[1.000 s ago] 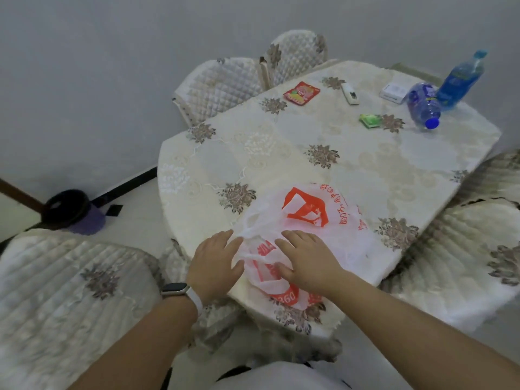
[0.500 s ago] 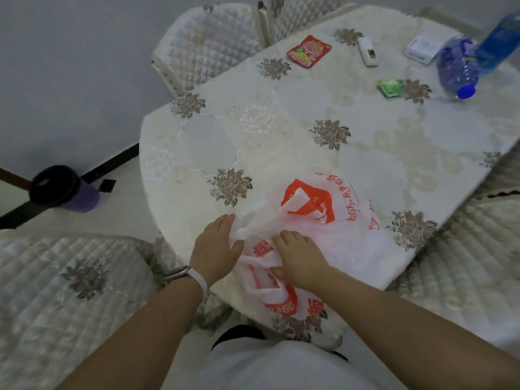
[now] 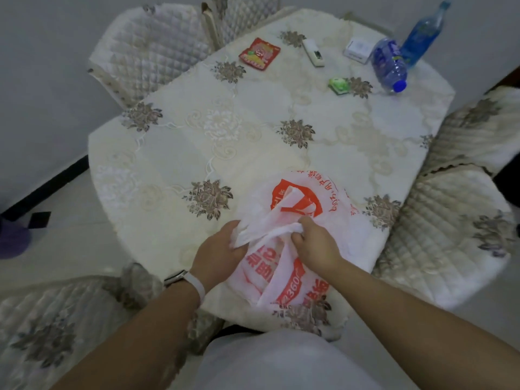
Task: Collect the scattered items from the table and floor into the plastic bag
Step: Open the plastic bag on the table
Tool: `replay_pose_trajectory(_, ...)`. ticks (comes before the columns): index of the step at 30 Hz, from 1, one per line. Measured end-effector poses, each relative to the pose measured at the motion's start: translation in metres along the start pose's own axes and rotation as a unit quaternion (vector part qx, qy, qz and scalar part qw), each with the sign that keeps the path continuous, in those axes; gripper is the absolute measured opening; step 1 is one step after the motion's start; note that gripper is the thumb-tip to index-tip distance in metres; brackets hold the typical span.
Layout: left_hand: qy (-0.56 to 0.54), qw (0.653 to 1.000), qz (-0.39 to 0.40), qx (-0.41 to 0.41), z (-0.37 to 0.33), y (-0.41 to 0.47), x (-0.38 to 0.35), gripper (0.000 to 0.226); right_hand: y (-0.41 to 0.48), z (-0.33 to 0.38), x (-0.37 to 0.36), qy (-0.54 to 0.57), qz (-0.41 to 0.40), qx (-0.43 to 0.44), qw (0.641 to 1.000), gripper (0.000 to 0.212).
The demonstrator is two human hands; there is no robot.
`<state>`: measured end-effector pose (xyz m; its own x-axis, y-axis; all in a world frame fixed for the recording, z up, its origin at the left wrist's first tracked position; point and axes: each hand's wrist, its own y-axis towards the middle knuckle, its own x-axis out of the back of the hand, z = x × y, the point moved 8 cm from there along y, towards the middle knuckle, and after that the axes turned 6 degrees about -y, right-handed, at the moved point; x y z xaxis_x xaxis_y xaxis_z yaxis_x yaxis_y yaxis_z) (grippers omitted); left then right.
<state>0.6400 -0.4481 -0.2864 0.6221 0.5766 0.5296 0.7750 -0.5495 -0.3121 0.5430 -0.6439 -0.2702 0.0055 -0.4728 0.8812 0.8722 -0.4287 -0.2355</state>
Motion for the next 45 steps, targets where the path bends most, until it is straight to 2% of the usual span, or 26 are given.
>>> replay_pose_trajectory(3, 0.054, 0.998, 0.03, -0.014, -0.002, 0.001, 0.003, 0.082, -0.002, -0.007, 0.027, 0.054, -0.06, -0.049, 0.996, 0.008)
replay_pose_trajectory(5, 0.117, 0.992, 0.045, -0.014, -0.003, 0.004, 0.004, 0.086, -0.006, -0.009, 0.046, 0.071, -0.097, -0.068, 0.99, 0.007)
replay_pose_trajectory(7, 0.16, 0.986, 0.015, -0.041, -0.009, 0.01, 0.01, 0.068, -0.01, -0.015, 0.064, 0.076, -0.127, -0.087, 0.985, 0.013)
replay_pose_trajectory(9, 0.132, 0.986, -0.04, -0.094, -0.021, 0.012, 0.021, 0.041, -0.014, -0.025, 0.08, 0.065, -0.151, -0.108, 0.98, 0.014)
replay_pose_trajectory(12, 0.086, 0.983, -0.08, -0.138, -0.038, 0.011, 0.032, 0.033, -0.019, -0.048, 0.105, 0.046, -0.19, -0.14, 0.971, 0.013)
replay_pose_trajectory(15, 0.098, 0.98, -0.099, -0.141, -0.048, 0.012, 0.04, 0.026, -0.023, -0.078, 0.127, 0.037, -0.225, -0.16, 0.96, 0.015)
replay_pose_trajectory(19, 0.103, 0.981, -0.136, -0.088, -0.049, 0.012, 0.056, 0.023, -0.03, -0.121, 0.139, 0.014, -0.221, -0.197, 0.955, 0.019)
replay_pose_trajectory(22, 0.102, 0.98, -0.158, -0.062, -0.055, 0.009, 0.059, 0.039, -0.041, -0.147, 0.134, 0.023, -0.206, -0.218, 0.954, 0.018)
replay_pose_trajectory(25, 0.098, 0.98, -0.164, -0.052, -0.058, 0.008, 0.052, 0.039, -0.046, -0.166, 0.121, 0.028, -0.161, -0.236, 0.958, 0.019)
replay_pose_trajectory(28, 0.097, 0.977, -0.171, -0.085, -0.065, 0.005, 0.041, 0.018, -0.049, -0.173, 0.116, 0.065, -0.142, -0.252, 0.955, 0.026)
replay_pose_trajectory(29, 0.114, 0.971, -0.176, -0.113, -0.07, 0.005, 0.037, 0.034, -0.049, -0.172, 0.116, 0.077, -0.151, -0.251, 0.953, 0.033)
replay_pose_trajectory(30, 0.131, 0.966, -0.168, -0.145, -0.074, 0.006, 0.031, 0.05, -0.049, -0.166, 0.12, 0.077, -0.17, -0.234, 0.954, 0.042)
replay_pose_trajectory(32, 0.163, 0.961, -0.141, -0.174, -0.082, 0.011, 0.018, 0.065, -0.048, -0.143, 0.13, 0.041, -0.226, -0.159, 0.96, 0.052)
replay_pose_trajectory(35, 0.193, 0.962, -0.069, -0.178, -0.085, 0.02, -0.007, 0.067, -0.051, -0.088, 0.137, -0.046, -0.301, 0.027, 0.952, 0.053)
replay_pose_trajectory(37, 0.206, 0.96, -0.017, -0.19, -0.084, 0.025, -0.027, 0.07, -0.052, -0.052, 0.124, -0.08, -0.302, 0.159, 0.936, 0.051)
replay_pose_trajectory(39, 0.233, 0.956, 0.028, -0.178, -0.075, 0.031, -0.046, 0.078, -0.047, -0.023, 0.099, -0.115, -0.245, 0.27, 0.924, 0.049)
replay_pose_trajectory(41, 0.289, 0.944, 0.037, -0.157, -0.063, 0.04, -0.058, 0.087, -0.033, -0.009, 0.069, -0.162, -0.159, 0.308, 0.924, 0.057)
replay_pose_trajectory(43, 0.355, 0.925, 0.04, -0.127, -0.051, 0.047, -0.066, 0.091, -0.012, -0.012, 0.043, -0.216, -0.057, 0.266, 0.938, 0.072)
replay_pose_trajectory(45, 0.399, 0.91, 0.04, -0.105, -0.043, 0.05, -0.07, 0.088, 0.007, -0.025, 0.029, -0.261, 0.009, 0.209, 0.942, 0.08)
